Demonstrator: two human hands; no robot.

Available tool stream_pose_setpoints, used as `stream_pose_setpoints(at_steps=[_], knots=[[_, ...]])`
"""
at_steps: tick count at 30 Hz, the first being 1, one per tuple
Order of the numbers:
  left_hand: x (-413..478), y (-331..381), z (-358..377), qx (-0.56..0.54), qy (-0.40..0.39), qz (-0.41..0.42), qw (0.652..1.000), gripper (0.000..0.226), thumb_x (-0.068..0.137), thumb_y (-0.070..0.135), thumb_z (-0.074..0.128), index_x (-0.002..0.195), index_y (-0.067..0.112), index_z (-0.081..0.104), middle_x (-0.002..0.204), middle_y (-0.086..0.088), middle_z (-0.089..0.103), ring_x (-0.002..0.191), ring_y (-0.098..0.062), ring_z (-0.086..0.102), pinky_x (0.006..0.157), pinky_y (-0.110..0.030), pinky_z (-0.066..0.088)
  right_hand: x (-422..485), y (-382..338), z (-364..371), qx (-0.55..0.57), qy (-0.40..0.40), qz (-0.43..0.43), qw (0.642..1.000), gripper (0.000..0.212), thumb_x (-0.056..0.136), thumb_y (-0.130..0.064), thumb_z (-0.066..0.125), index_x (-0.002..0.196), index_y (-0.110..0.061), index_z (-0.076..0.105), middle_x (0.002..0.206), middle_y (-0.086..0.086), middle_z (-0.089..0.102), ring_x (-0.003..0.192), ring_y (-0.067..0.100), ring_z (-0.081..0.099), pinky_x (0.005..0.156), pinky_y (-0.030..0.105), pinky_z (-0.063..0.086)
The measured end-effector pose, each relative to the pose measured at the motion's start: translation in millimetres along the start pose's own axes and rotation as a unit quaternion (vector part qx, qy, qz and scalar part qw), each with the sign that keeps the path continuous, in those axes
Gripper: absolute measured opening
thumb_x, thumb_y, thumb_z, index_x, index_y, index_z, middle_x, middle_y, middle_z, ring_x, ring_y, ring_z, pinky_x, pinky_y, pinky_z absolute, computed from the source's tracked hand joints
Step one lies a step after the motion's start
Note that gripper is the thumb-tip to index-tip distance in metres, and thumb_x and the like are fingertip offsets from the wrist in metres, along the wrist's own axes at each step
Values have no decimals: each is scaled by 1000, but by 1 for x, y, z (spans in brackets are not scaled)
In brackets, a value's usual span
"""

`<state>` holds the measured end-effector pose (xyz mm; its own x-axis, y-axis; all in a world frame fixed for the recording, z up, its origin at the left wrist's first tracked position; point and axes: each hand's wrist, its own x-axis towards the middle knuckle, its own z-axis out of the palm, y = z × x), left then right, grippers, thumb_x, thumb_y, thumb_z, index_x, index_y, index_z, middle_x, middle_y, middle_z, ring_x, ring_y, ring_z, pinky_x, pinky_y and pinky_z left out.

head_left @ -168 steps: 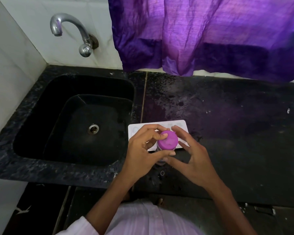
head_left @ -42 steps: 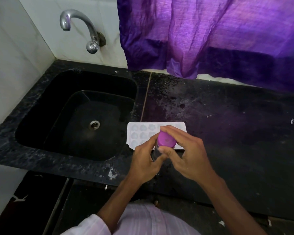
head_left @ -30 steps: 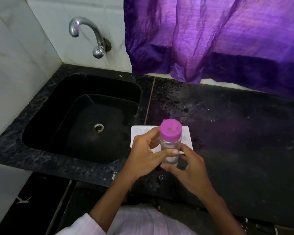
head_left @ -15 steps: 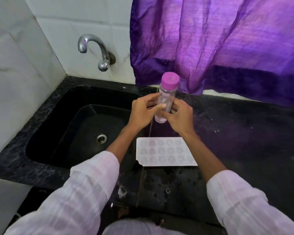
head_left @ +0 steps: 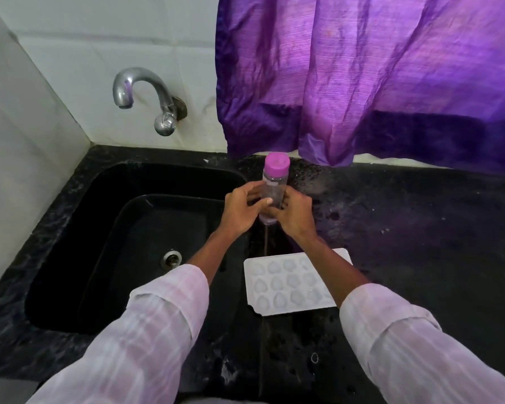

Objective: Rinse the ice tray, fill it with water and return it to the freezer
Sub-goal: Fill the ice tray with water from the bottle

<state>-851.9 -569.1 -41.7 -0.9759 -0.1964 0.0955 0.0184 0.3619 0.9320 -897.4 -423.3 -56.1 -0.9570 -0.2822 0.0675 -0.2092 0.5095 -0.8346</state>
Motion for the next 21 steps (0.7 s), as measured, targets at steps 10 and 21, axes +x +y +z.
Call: stream_pose_setpoints(at_steps=[10, 21], knots=[[-24, -24, -11, 1, -17, -53, 998, 41, 89, 9, 73, 129, 8, 63, 118, 2, 68, 106, -8, 66, 91, -11, 50, -33, 4, -10, -8, 12, 81, 997, 64, 73, -18, 88, 130, -5, 62, 120, 5, 69, 109, 12, 64, 99, 29, 52], [-152, -52, -2, -5, 71, -210, 975, 10, 95, 14, 63, 101, 18, 70, 92, 1, 73, 87, -19, 70, 84, -37, 58, -159, 67, -83, -158, 195, 184, 950, 26, 94, -17, 65, 117, -6, 71, 110, 11, 74, 99, 23, 68, 91, 22, 43]])
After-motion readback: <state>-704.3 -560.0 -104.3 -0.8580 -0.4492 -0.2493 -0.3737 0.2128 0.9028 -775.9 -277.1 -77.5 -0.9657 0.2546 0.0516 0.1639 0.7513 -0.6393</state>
